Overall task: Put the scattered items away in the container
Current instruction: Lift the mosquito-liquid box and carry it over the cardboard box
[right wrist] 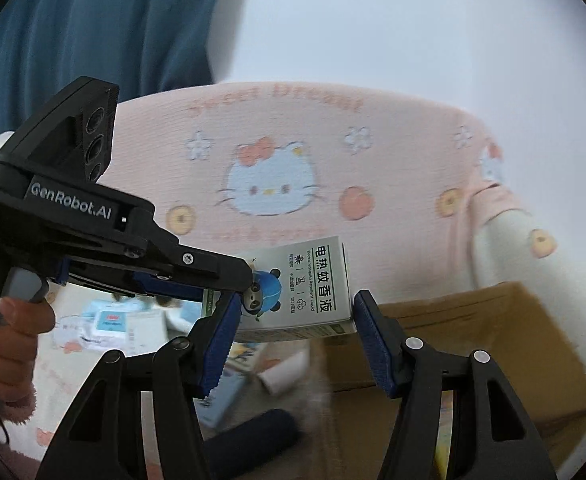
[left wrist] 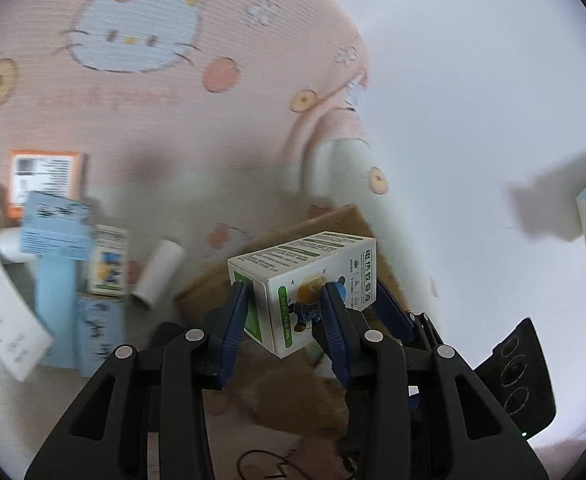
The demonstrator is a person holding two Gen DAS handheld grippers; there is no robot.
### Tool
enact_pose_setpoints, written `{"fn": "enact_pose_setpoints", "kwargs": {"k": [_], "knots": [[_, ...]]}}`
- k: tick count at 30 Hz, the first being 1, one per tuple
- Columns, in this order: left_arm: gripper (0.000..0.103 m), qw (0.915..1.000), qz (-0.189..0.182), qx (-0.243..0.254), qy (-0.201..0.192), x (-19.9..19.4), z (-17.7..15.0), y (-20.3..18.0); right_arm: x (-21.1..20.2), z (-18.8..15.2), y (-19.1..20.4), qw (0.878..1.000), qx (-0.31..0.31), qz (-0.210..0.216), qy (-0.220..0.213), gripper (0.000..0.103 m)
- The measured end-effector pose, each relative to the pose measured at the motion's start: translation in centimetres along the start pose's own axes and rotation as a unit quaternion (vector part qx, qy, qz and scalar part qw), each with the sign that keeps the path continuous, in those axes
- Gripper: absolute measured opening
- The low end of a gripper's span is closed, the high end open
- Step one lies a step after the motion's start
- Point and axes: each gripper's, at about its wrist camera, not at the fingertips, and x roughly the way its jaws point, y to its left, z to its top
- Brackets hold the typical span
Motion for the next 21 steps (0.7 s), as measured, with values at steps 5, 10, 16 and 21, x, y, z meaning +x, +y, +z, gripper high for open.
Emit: {"fn": "enact_pose_setpoints", "kwargs": {"k": [5,10,16,21], "knots": [[0.041,0.9993,-0.021,0.021,0.022,3.8,0.0,-3.7,-1.2,0.3,-4.0,1.000,0.006,-0.017,0.005,0.057],[0.041,0.9976,-0.034,0.016,0.059,8.4,0.5,-5.5,-1.6,-0.7,-9.0,0.999,0.035,-0.026,0.023,0.057],[0.041,0.9932,-0.013,0.017,0.114,14.8,1.2,-7.3,0.2,-2.3,-14.7,0.995,0.068,-0.027,0.074,0.057],[0.041,0.9901,0.003,0.005,0.140,19.1,2.2,-7.5,3.0,-3.0,-18.6,0.990,0.085,-0.016,0.112,0.057]]}}
